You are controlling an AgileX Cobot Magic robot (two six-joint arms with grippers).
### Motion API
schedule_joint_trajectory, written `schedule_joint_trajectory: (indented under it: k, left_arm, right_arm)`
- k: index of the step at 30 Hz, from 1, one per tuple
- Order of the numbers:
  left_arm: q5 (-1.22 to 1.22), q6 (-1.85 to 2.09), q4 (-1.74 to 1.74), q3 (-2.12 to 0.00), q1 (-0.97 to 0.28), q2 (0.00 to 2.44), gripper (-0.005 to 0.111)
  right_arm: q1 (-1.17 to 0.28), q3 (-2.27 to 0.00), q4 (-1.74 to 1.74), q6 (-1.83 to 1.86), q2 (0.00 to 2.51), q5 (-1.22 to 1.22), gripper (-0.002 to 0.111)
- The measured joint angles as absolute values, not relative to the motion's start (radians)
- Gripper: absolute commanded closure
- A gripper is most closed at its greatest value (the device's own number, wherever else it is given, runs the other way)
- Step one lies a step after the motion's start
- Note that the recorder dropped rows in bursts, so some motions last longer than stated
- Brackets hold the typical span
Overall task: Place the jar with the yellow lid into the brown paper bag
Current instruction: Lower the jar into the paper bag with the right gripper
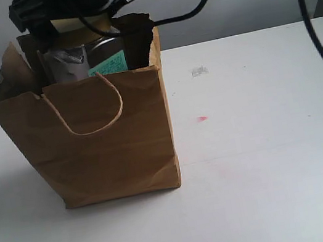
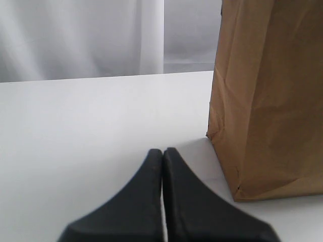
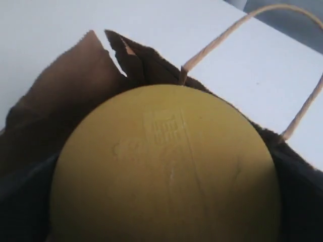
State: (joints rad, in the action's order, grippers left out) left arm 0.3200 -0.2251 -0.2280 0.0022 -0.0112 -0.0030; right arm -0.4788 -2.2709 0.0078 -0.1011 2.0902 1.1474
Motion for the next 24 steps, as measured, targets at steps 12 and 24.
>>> schedule_joint_trajectory:
  k: [12, 24]
  left_arm:
    - [0.32, -0.225, -0.228, 0.002, -0.011, -0.003, 0.106]
    - [0.32, -0.225, -0.228, 0.002, -0.011, -0.003, 0.106]
  right_arm:
    - [-0.479, -2.271, 0.0, -0.16, 2.196, 1.176, 0.108]
    - [-0.479, -2.271, 0.0, -0.164, 2.326, 1.211, 0.108]
